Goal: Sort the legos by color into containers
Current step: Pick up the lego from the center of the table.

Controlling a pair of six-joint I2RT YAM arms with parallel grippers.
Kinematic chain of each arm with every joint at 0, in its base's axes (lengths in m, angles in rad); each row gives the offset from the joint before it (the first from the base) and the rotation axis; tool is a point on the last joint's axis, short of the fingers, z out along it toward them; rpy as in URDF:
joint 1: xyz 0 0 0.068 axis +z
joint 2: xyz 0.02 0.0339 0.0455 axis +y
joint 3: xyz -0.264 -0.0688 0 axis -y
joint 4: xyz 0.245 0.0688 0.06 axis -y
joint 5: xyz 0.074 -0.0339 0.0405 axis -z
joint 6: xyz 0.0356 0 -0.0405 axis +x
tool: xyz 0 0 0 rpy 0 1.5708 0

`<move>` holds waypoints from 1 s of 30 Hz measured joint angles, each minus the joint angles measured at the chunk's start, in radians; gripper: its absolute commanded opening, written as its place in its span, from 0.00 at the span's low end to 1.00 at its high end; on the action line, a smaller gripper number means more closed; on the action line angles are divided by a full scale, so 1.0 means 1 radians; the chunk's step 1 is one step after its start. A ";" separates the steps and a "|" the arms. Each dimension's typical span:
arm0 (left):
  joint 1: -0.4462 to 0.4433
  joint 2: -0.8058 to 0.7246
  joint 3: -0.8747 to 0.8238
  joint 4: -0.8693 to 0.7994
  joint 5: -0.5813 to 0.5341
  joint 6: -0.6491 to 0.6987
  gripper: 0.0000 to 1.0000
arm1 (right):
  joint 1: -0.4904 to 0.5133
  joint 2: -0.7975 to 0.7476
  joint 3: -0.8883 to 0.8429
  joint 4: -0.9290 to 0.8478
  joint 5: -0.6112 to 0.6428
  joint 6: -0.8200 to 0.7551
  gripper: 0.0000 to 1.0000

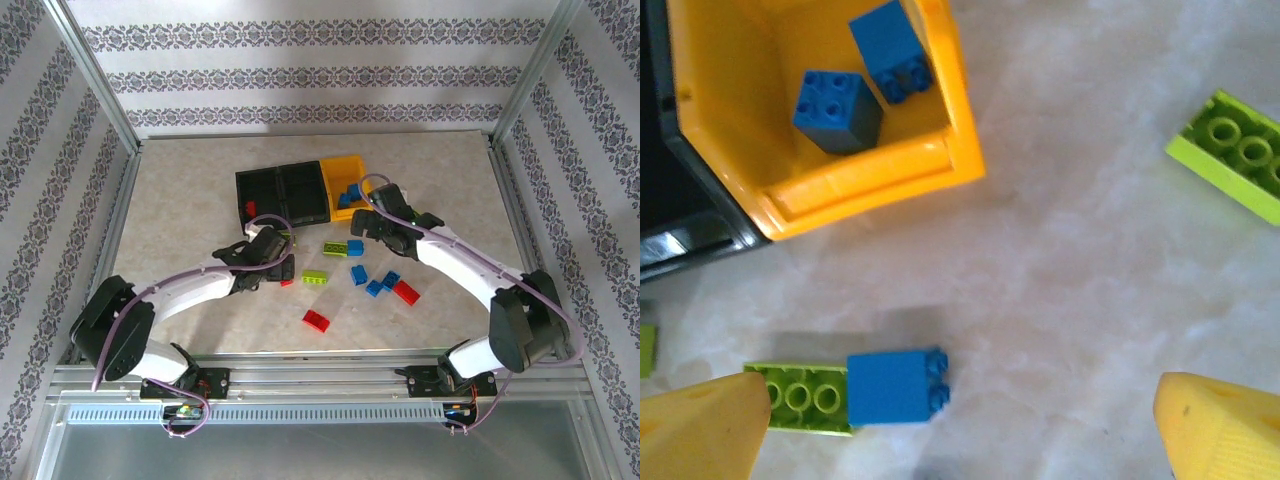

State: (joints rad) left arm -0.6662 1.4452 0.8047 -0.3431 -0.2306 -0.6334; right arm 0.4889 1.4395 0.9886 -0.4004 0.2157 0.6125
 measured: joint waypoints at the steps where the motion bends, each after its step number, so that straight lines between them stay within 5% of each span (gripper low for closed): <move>1: -0.001 0.012 0.010 0.000 0.000 0.000 1.00 | 0.000 -0.014 -0.014 -0.005 0.005 0.010 0.98; 14: -0.002 0.185 0.108 -0.008 0.000 0.015 0.91 | 0.000 -0.194 -0.090 -0.084 0.035 0.074 0.98; 30: -0.002 0.262 0.122 -0.031 0.021 0.028 0.71 | -0.002 -0.197 -0.095 -0.126 0.035 0.097 0.98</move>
State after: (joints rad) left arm -0.6685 1.7073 0.9272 -0.3737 -0.2100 -0.6056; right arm 0.4873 1.2423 0.8940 -0.5262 0.2504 0.7090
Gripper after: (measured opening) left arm 0.738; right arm 0.984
